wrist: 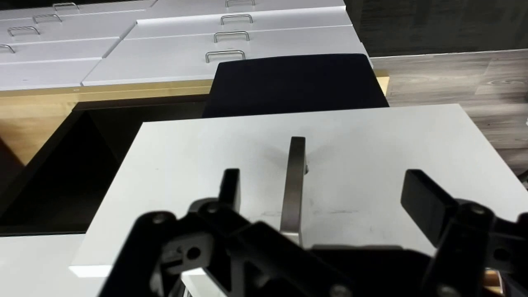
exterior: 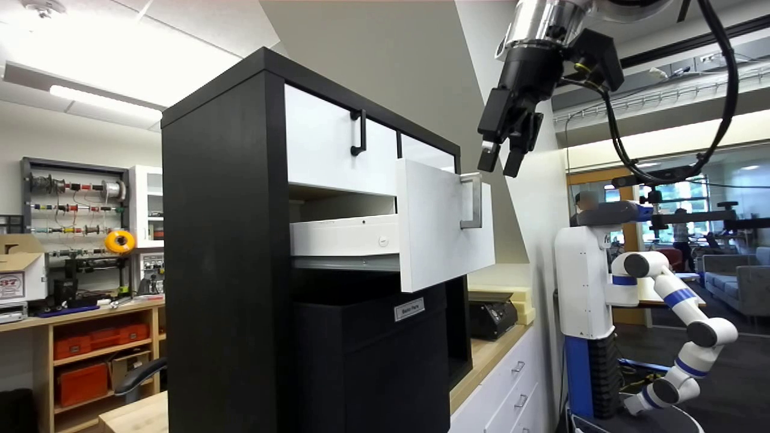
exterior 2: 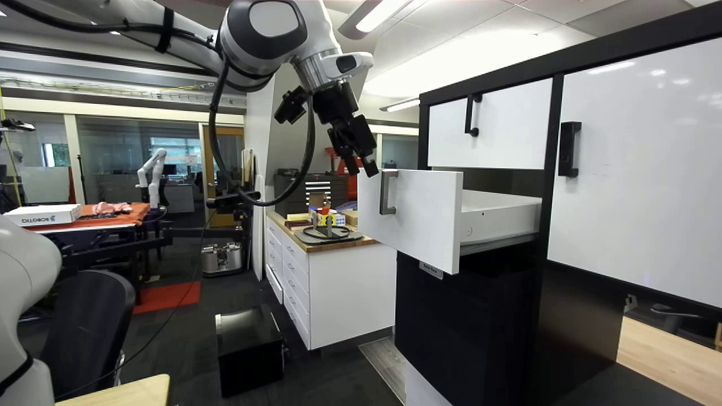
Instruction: Close the open drawer of the cabinet
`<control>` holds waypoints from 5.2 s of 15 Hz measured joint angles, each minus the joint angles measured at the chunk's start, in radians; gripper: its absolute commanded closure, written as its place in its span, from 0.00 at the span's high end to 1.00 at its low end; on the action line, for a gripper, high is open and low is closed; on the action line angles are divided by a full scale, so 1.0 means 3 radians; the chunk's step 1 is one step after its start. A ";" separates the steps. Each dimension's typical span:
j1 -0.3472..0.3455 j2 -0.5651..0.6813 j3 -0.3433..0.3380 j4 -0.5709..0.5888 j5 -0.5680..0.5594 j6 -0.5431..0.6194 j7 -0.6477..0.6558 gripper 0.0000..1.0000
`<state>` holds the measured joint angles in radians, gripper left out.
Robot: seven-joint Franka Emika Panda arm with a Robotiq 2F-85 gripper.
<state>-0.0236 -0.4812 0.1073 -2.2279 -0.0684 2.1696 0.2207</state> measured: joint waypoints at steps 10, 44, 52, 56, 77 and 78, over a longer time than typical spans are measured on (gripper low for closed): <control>0.0000 0.0000 0.0004 0.0000 0.0000 0.0000 0.0000 1.00; -0.0064 0.0378 0.0010 -0.0042 -0.0212 0.0783 0.0060 0.06; -0.0078 0.1005 0.0003 0.0464 -0.0485 0.1116 0.0060 0.06; -0.0068 0.1428 -0.0006 0.0919 -0.0591 0.1122 0.0060 0.06; 0.0245 0.2207 -0.0251 0.2191 -0.0654 0.0359 -0.0080 0.88; 0.0258 0.2152 -0.0246 0.2188 -0.0650 0.0249 -0.0097 0.94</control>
<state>0.0538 0.1645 0.0335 -1.5715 -0.2635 2.2444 0.1915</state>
